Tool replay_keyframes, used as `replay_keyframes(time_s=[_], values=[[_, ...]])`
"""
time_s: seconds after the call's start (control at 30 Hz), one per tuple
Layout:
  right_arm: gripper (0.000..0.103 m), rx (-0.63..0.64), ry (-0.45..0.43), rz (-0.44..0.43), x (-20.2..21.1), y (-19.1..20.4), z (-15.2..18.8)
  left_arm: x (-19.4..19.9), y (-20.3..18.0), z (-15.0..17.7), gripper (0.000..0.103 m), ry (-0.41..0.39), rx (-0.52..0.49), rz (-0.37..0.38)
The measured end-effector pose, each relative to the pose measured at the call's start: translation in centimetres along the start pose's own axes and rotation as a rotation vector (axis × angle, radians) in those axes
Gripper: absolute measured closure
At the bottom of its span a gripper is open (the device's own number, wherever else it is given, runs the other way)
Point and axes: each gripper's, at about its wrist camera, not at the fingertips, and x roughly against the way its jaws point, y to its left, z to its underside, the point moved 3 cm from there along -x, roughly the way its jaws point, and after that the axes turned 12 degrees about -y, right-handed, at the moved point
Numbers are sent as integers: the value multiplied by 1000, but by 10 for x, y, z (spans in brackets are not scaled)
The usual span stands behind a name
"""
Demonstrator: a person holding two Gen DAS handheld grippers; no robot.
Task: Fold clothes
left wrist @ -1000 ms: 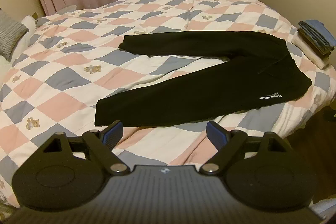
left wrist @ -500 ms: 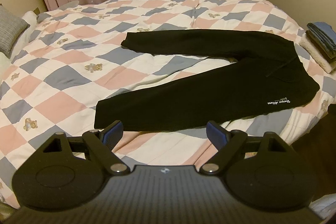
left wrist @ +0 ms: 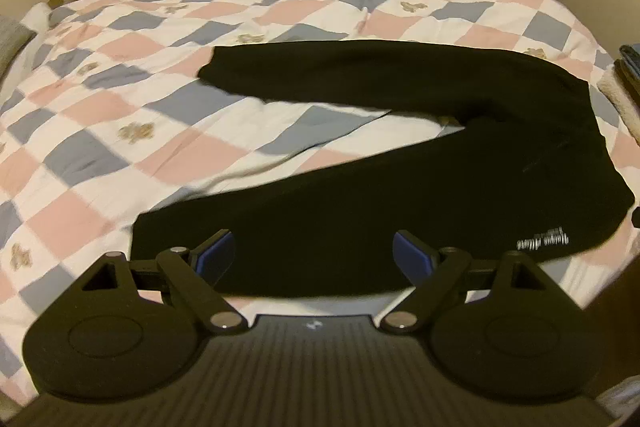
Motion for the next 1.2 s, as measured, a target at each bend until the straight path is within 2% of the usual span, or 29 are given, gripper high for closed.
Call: replay_keyframes(time_s=[0.13,0.23,0.37,0.53,0.7,0.77,1.0,1.17,1.2], values=[[2,25,28,-49,-38,-22,-32,-50,-30,-31,19,24,-7,4],[6,32,27,-131,-69,-41,-57,-89,-47,-51,19,22,-37,9],[15,3,71,-196,-127,-71,-81,-145,-61,-73,19,0,-103,60],[17,12,98,-274,-201,-96,-117,-221,-62,-102,21,-7,-176,121],[26,171,45,-369,-262,-79,-169,-291,-43,-147,26,-65,-367,170],[35,238,35,-385,-287,-67,-189,-322,-32,-167,30,-81,-438,165],[35,388,-3,-427,-354,-30,-240,-417,-5,-216,30,-105,-658,179],[35,417,4,-431,-388,-24,-260,-471,7,-213,66,-8,-846,226],[35,426,12,-436,-392,-24,-260,-478,9,-210,67,17,-879,242]])
